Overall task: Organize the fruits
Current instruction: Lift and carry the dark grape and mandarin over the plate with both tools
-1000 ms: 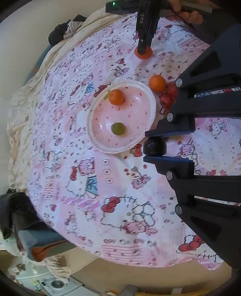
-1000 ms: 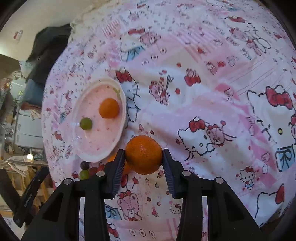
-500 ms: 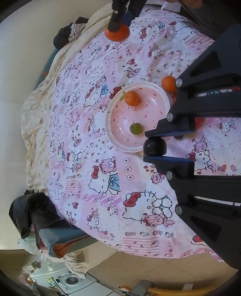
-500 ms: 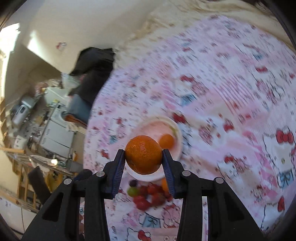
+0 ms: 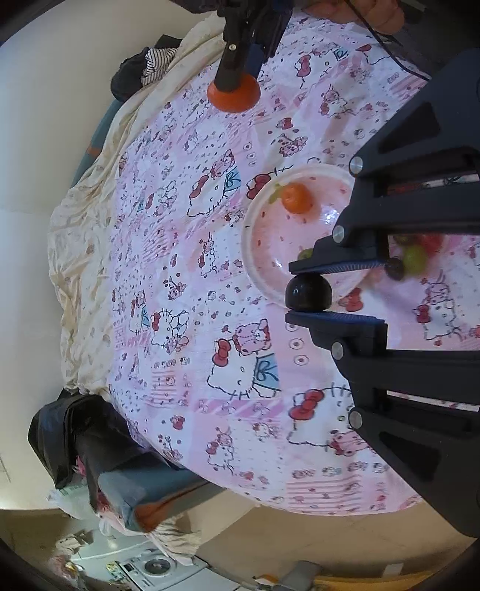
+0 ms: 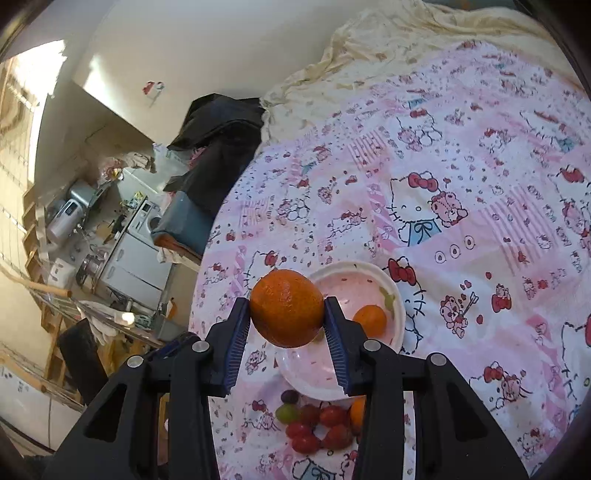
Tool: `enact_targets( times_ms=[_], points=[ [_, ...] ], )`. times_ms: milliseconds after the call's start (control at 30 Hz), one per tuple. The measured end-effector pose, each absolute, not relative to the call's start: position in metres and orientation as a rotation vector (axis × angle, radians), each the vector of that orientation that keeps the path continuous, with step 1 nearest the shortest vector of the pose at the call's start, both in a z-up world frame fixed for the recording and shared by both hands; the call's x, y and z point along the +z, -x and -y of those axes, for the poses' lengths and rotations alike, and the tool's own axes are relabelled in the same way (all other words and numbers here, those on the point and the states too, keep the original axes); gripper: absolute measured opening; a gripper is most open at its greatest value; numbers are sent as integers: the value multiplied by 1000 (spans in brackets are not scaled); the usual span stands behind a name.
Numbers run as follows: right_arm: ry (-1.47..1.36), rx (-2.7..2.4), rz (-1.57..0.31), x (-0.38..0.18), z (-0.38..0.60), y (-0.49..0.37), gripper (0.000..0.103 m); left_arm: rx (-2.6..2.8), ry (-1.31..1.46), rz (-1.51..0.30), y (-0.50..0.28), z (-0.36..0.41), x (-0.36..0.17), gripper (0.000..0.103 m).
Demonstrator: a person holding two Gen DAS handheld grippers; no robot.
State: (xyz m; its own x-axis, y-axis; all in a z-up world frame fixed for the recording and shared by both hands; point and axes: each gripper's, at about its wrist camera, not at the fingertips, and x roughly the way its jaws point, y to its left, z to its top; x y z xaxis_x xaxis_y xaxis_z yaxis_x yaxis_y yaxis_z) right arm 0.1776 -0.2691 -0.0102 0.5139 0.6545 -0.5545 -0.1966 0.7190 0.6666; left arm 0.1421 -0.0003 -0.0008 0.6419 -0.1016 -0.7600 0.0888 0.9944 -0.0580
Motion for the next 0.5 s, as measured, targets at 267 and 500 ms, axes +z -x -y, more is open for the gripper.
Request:
enact_targets(
  times_ms=[267,500],
  points=[
    [-578,531,-1016,-49,257,-218,42,-123,-9,-908,-177,7,-22,16],
    [-545,509,-1088,-78,240,-246,42,-158,-28,-955,-207,17,-49,16]
  ],
)
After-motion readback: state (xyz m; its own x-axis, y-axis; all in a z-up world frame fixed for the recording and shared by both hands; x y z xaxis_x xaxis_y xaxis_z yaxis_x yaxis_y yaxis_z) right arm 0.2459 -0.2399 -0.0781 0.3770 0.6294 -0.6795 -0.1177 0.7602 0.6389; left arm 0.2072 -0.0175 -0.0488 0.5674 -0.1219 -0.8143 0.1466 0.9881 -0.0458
